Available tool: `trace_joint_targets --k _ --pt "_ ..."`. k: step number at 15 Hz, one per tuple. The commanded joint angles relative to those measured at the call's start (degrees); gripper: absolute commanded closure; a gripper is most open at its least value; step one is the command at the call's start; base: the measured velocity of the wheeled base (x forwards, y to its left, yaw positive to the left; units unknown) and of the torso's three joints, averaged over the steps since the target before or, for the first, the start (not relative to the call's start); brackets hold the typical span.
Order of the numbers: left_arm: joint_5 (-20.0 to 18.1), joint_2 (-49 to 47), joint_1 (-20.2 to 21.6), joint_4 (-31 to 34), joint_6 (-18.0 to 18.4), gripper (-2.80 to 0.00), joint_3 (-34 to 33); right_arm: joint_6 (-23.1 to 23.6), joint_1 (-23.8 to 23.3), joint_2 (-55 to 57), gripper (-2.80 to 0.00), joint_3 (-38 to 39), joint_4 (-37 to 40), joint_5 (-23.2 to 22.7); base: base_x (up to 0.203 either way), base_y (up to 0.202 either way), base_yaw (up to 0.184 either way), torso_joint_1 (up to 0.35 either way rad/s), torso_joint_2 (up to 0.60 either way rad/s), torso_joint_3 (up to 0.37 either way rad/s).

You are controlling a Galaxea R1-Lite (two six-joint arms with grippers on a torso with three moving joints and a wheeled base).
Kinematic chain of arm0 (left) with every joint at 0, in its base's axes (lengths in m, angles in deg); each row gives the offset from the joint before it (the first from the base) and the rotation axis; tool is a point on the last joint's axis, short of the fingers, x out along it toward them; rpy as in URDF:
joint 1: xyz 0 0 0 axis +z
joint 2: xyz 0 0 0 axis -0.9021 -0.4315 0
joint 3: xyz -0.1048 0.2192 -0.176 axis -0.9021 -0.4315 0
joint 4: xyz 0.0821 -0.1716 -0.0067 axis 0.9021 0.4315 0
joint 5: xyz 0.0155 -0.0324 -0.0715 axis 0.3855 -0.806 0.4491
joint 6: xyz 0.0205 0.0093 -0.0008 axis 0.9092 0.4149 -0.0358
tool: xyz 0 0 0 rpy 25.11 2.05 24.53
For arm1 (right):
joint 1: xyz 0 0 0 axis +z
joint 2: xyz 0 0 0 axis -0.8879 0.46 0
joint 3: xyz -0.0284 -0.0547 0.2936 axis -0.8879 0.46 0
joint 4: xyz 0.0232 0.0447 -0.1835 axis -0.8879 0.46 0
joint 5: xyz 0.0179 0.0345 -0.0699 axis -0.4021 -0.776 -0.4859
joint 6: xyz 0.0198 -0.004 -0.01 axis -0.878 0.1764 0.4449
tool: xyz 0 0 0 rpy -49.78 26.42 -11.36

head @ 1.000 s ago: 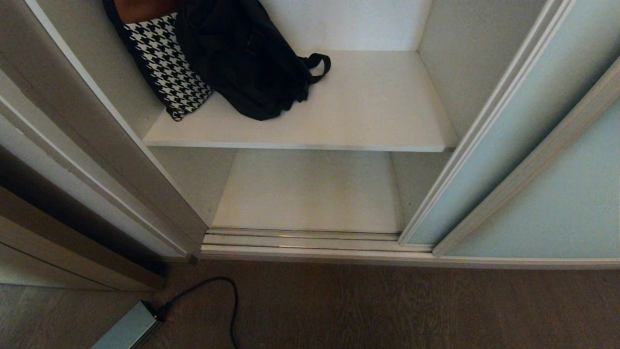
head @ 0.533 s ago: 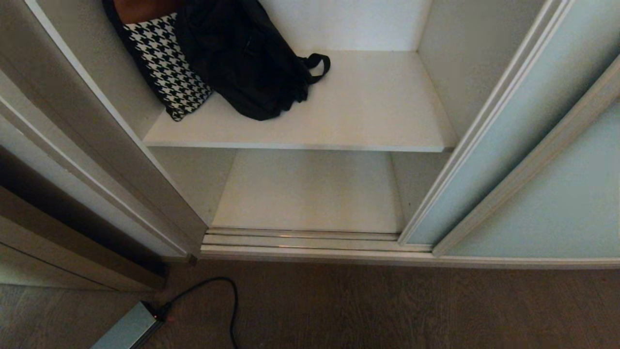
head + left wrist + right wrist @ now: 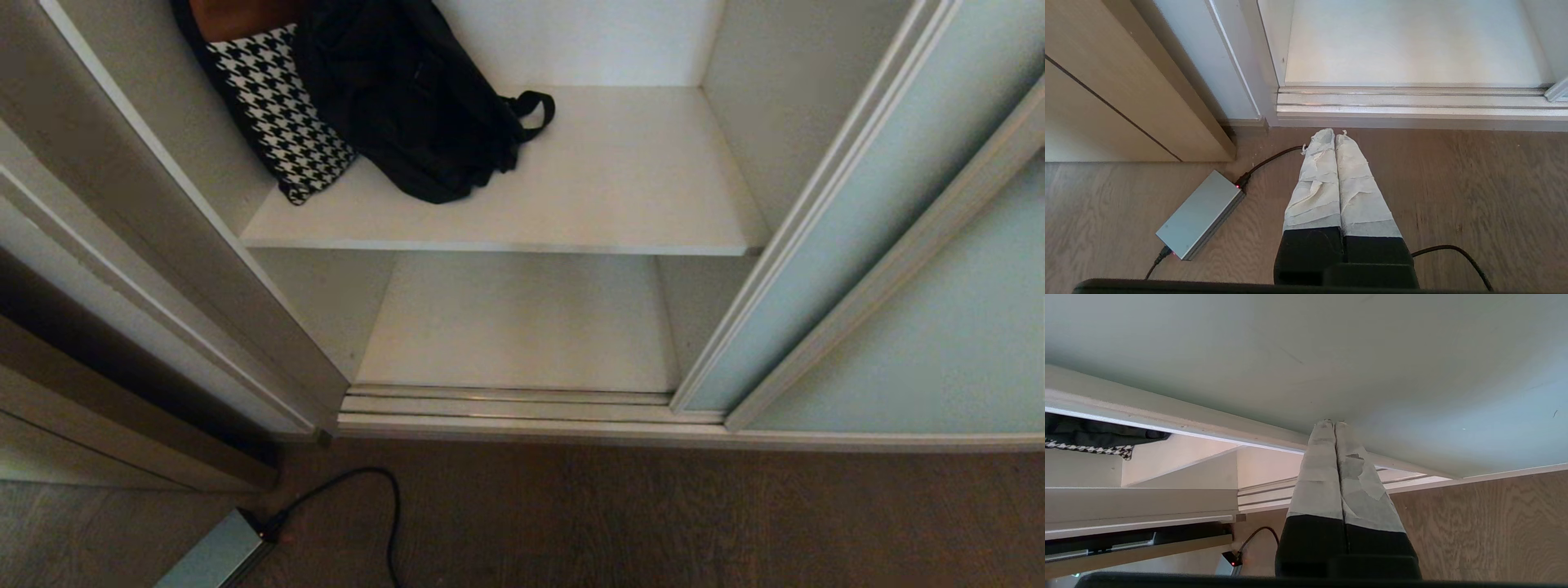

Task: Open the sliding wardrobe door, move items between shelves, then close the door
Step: Close the door

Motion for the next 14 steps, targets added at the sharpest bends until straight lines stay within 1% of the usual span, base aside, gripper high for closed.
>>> trace_joint_targets --k 1,5,8,10,12,13,14 --pt "0.0 -0.1 0.0 0.0 0.0 0.00 0.0 -0.1 3.7 -0.8 0.00 0.6 -0.1 1.1 0.000 0.000 0.000 0.000 0.00 0.000" --pt "0.0 -0.1 0.0 0.0 0.0 0.00 0.0 0.0 12.4 -1.0 0.00 0.9 -0.2 8.5 0.000 0.000 0.000 0.000 0.00 0.000" --pt "0.0 -0.1 0.0 0.0 0.0 0.00 0.0 0.3 18.8 -1.4 0.00 0.9 -0.2 10.6 0.000 0.000 0.000 0.000 0.00 0.000" --pt "0.0 -0.1 0.0 0.0 0.0 0.00 0.0 0.9 25.3 -2.0 0.00 1.2 -0.2 12.1 0.000 0.000 0.000 0.000 0.00 0.000" --pt "0.0 -0.1 0.0 0.0 0.0 0.00 0.0 2.7 33.4 -3.6 0.00 2.2 0.1 14.3 0.000 0.000 0.000 0.000 0.00 0.000" --pt "0.0 -0.1 0.0 0.0 0.0 0.00 0.0 3.7 37.5 -5.3 0.00 3.4 0.0 15.9 0.000 0.000 0.000 0.000 0.00 0.000" --pt "0.0 -0.1 0.0 0.0 0.0 0.00 0.0 4.8 40.5 -7.8 0.00 4.9 0.0 17.9 0.000 0.000 0.000 0.000 0.00 0.000"
